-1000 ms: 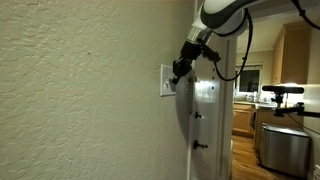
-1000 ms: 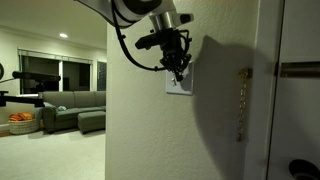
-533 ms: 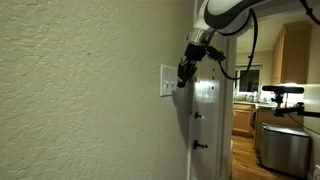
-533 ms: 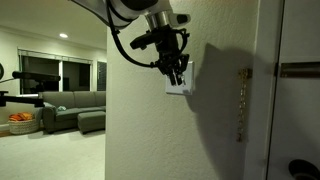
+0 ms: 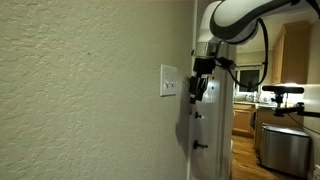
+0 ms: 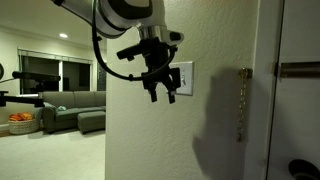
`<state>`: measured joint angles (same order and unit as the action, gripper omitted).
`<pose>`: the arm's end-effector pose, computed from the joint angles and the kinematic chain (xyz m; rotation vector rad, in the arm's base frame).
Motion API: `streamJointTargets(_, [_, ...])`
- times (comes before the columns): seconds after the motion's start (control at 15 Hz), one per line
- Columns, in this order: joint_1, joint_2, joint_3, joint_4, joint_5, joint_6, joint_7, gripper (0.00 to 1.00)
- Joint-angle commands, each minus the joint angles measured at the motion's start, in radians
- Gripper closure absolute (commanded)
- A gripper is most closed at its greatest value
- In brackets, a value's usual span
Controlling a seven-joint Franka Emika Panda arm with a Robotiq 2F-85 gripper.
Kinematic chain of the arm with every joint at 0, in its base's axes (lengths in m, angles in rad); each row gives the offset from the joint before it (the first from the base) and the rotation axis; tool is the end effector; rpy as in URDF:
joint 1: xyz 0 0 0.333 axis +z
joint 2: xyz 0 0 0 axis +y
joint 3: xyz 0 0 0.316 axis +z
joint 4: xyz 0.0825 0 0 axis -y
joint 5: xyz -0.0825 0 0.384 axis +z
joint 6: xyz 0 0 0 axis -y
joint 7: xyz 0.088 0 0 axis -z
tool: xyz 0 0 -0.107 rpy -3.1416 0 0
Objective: Flip the right light switch down
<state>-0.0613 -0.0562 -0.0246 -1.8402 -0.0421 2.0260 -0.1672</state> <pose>0.5661 -0.0515 0.5698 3.0483 0.1450 0.3606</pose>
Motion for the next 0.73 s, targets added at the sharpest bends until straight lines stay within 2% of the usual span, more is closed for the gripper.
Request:
streamJointTargets(0.0, [0.013, -0.045, -0.003, -0.109, 0.001, -0.014, 0.004, 0.00])
streamJointTargets(0.47, [0.019, -0.054, 0.003, -0.208, -0.009, -0.011, 0.025, 0.00])
streamJointTargets(0.53, [0.018, 0.000, 0.000, -0.149, 0.002, -0.007, 0.002, 0.00])
streamJointTargets(0.67, [0.018, 0.005, 0.000, -0.150, 0.002, -0.006, 0.002, 0.00])
